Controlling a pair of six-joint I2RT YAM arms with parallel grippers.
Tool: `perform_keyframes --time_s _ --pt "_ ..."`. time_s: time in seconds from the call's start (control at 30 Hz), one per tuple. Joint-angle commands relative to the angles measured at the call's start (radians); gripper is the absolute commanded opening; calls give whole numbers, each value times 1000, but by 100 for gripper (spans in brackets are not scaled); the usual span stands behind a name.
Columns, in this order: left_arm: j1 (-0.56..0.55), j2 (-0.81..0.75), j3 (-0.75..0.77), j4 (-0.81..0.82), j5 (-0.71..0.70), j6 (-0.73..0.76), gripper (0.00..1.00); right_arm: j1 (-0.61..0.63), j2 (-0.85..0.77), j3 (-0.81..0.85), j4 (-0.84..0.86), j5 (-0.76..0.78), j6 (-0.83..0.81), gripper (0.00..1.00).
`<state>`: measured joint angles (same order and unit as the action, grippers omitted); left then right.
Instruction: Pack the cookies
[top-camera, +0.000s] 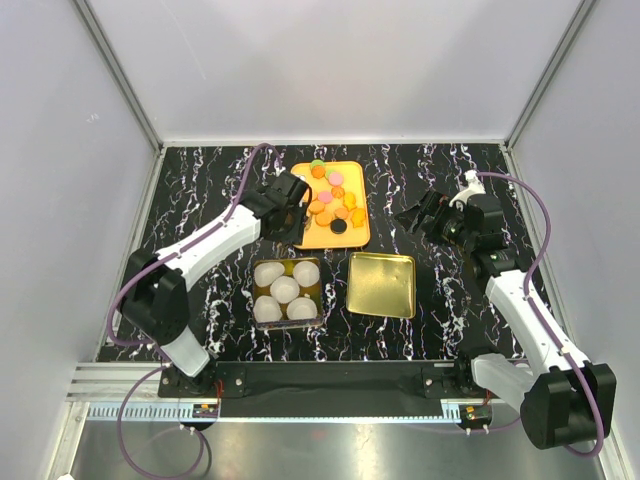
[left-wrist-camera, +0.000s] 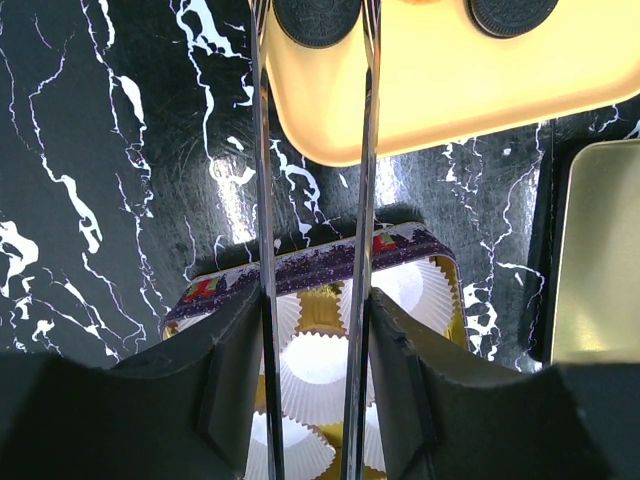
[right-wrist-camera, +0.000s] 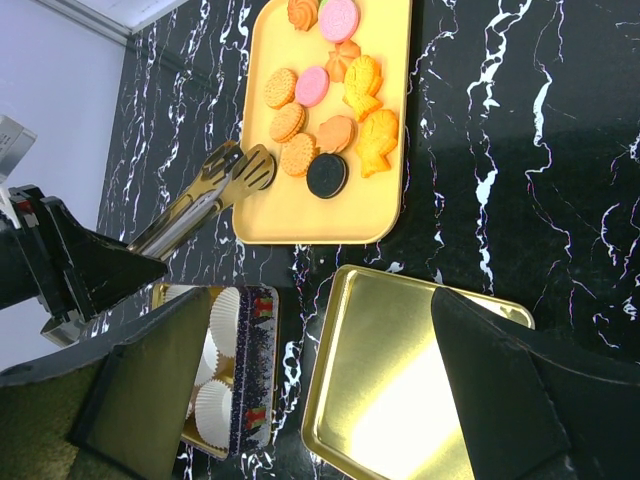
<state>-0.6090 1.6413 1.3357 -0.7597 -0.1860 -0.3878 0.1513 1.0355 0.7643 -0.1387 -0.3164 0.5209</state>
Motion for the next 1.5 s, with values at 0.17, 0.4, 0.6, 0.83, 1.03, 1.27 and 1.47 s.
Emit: perform_keyframes --time_s 0.17,0.4,0.6,0.83,1.03,1.27,1.47 --pt "-11 9 -7 39 13 17 47 1 1 1 44 -23 -2 100" --pt "-12 17 -13 46 17 17 47 1 3 3 45 -27 -2 100" --pt "-12 5 -6 37 16 21 39 1 5 1 45 -29 -2 100" --pt "-12 -17 51 17 19 30 36 1 9 1 48 -32 -2 100" --pt "-12 -29 85 -4 25 32 36 -1 12 3 50 -32 -1 100" --pt "-12 -55 89 -10 40 27 36 1 11 1 48 -33 -1 100" --pt "-11 -106 91 -32 52 21 36 1 14 3 50 -33 -1 100"
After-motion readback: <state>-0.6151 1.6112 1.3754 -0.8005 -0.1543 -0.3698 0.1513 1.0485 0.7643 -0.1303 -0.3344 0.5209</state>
